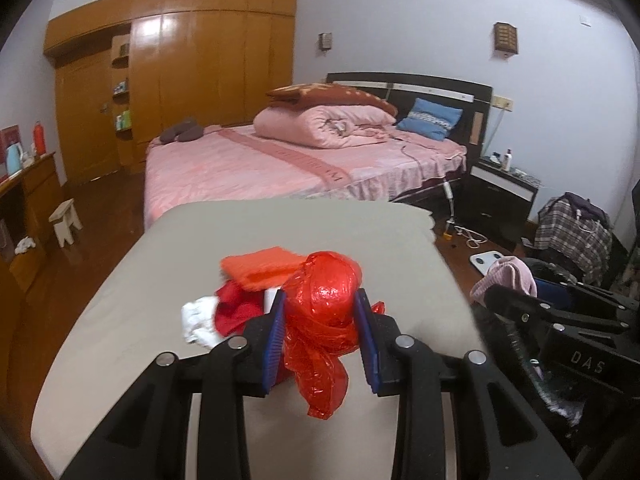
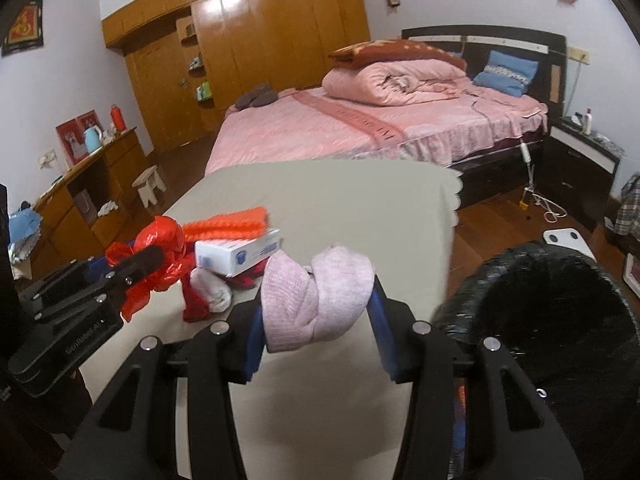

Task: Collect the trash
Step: 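Carry both items over the bin and open both grippers to drop them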

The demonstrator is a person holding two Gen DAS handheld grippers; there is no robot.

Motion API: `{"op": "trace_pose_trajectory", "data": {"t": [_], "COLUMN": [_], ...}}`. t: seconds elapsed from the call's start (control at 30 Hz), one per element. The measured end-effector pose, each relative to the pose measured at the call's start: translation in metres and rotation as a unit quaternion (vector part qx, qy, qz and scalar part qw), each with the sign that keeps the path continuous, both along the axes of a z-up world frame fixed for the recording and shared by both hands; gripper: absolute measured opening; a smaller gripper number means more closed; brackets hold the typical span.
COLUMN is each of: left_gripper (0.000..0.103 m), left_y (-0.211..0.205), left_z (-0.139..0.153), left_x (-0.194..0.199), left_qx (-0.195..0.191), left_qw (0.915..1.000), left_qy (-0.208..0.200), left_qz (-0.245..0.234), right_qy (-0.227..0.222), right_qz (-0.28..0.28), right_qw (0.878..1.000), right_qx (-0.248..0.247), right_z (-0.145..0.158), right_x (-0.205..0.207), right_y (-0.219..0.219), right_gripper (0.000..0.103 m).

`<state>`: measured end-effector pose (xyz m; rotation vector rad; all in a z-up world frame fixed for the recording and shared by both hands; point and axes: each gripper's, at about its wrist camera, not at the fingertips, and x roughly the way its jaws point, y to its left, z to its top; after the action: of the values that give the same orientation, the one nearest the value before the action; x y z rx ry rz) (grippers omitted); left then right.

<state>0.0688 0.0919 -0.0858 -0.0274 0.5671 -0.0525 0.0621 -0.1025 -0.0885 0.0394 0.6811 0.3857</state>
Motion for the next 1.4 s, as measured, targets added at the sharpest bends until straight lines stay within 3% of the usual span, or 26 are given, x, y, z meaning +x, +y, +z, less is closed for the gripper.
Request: {"op": "trace_pose_trajectory", "data": {"t": [0.63, 1.4], "left_gripper": [0.033, 0.033], "left_y": [-0.115, -0.243], "left_z": [0.02, -0.003], "left_x": [0.015, 0.04], "left_qx": [-0.011, -0.019], "left_qw": [0.9935, 0.9729], "left_qy": [-0.02, 0.005], "left_qz": [-0.112, -0.23], "right_qy": [-0.016, 0.004], "right_qz": [-0.113, -0.219], "right_qw": [0.993, 0.975], "right_qx": [-0.007, -0.03], "right_z": [0.007, -0.019], "right_x": [-0.023, -0.035], "right_y": [-0.116, -0.227], "right_gripper": [0.045, 0.045]}}
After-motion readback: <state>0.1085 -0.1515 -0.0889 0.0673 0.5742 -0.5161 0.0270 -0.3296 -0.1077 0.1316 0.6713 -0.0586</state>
